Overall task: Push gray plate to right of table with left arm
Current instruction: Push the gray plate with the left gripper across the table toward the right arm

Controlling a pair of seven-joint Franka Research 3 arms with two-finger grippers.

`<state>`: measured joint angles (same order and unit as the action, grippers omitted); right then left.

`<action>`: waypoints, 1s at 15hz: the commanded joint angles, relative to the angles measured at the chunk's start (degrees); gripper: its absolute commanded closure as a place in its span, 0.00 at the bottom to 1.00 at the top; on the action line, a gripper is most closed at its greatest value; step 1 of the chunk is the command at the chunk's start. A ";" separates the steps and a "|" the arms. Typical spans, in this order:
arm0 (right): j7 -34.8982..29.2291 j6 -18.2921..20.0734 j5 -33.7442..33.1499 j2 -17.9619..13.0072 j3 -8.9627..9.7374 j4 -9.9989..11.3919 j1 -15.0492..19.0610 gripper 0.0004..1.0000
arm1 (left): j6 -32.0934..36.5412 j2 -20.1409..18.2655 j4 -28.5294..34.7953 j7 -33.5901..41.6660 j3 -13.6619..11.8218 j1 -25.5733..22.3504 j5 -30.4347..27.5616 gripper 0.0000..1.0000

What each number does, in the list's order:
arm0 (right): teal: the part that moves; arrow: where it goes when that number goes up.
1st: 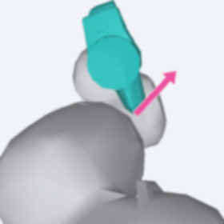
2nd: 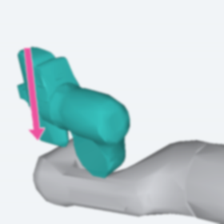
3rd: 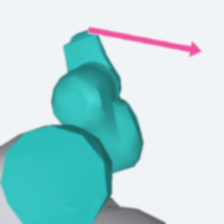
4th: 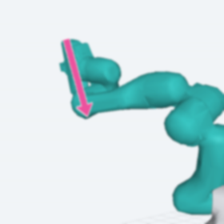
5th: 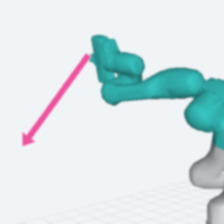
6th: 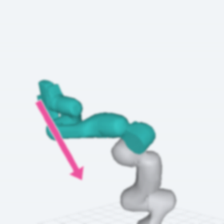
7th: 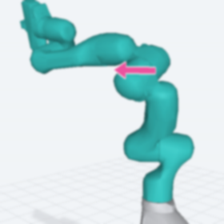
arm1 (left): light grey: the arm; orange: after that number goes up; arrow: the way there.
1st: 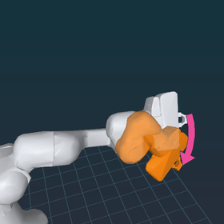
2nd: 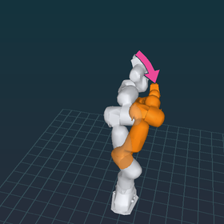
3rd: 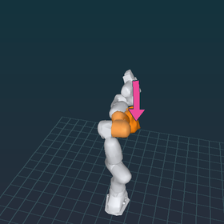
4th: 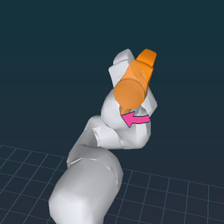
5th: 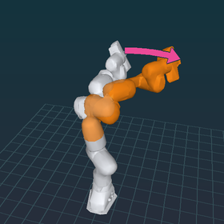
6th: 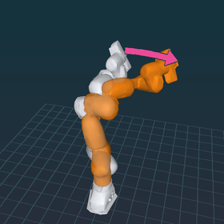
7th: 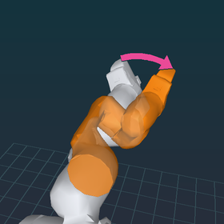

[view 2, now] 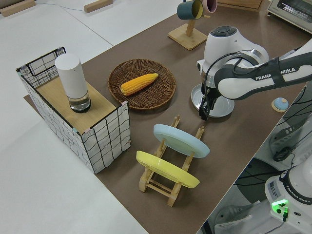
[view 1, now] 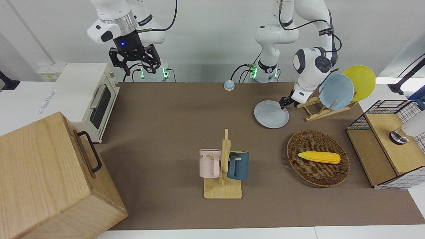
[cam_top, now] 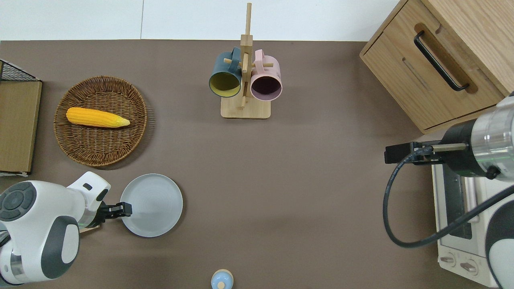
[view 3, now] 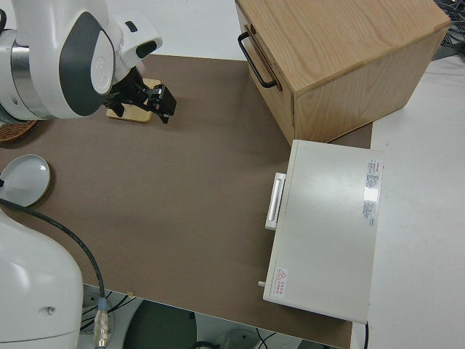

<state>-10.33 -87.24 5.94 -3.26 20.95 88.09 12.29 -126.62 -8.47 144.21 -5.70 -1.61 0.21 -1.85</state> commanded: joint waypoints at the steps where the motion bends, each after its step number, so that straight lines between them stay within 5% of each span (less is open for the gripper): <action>1: -0.12 0.31 0.92 0.36 0.23 -0.81 0.37 0.00 | -1.87 0.11 1.25 3.58 0.11 -0.03 -0.96 0.37; 4: -0.12 0.31 0.92 0.36 0.23 -0.81 0.37 0.00 | -2.40 0.82 1.25 4.21 0.11 0.06 -1.05 0.42; 8: -0.12 0.31 0.92 0.36 0.23 -0.81 0.37 0.00 | -2.66 1.34 1.25 4.30 0.11 0.23 -1.49 0.64; 12: -0.12 0.31 0.92 0.36 0.23 -0.81 0.37 0.00 | -4.25 2.22 1.16 4.30 0.73 0.23 -3.16 0.75; 15: -0.12 0.31 0.92 0.36 0.23 -0.81 0.37 0.00 | -4.42 2.31 1.07 4.30 0.90 0.23 -3.60 0.98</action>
<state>-10.33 -87.24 5.94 -3.26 20.95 88.09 12.29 -129.12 -6.32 144.42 -2.44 -0.88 0.29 -4.03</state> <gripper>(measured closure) 0.004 0.797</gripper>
